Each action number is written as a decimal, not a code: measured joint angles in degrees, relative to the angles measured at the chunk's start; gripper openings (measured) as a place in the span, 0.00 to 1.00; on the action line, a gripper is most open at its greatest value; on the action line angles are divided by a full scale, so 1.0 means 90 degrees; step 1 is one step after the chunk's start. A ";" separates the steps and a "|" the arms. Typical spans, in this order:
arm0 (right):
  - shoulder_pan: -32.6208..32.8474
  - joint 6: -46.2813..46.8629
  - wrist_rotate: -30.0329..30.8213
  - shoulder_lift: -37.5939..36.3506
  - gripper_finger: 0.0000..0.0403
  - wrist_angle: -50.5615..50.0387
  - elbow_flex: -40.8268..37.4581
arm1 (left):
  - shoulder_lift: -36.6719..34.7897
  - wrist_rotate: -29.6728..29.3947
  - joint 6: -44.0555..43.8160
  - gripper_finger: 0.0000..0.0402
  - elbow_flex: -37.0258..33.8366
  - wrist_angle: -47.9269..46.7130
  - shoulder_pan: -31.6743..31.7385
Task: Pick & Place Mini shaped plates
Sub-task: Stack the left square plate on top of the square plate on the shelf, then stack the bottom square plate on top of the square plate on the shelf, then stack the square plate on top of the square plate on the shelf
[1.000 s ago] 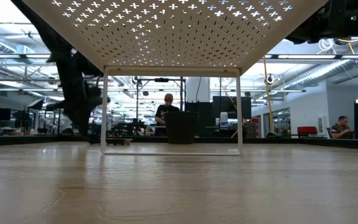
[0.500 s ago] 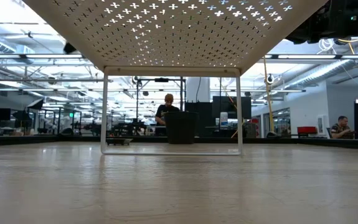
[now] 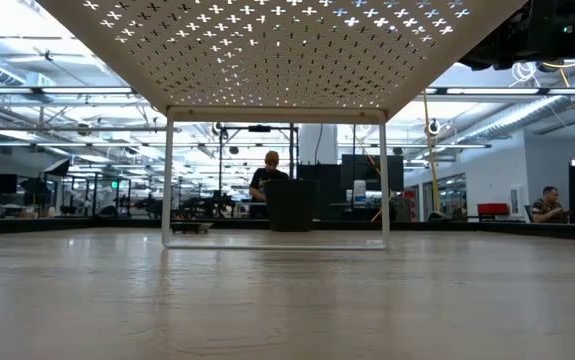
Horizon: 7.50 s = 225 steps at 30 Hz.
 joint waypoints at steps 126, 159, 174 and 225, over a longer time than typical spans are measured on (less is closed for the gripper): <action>0.0007 0.0240 -0.0312 -0.0001 0.19 0.0342 0.0002 | 0.0344 -0.4321 -0.4334 0.01 0.0199 -0.1070 -0.3450; 0.0007 0.0216 -0.0311 0.0001 0.19 0.0340 0.0002 | 0.2414 -0.2449 0.0627 0.05 0.1341 -0.0511 -0.1892; 0.0007 0.0221 -0.0318 0.0001 0.19 0.0338 0.0002 | 0.2414 -0.2134 0.0414 0.11 0.1341 -0.0147 -0.1898; 0.0007 0.0240 -0.0308 0.0001 0.19 0.0578 -0.0002 | 0.2784 -0.1607 -0.3230 0.55 -0.2312 0.2650 0.4102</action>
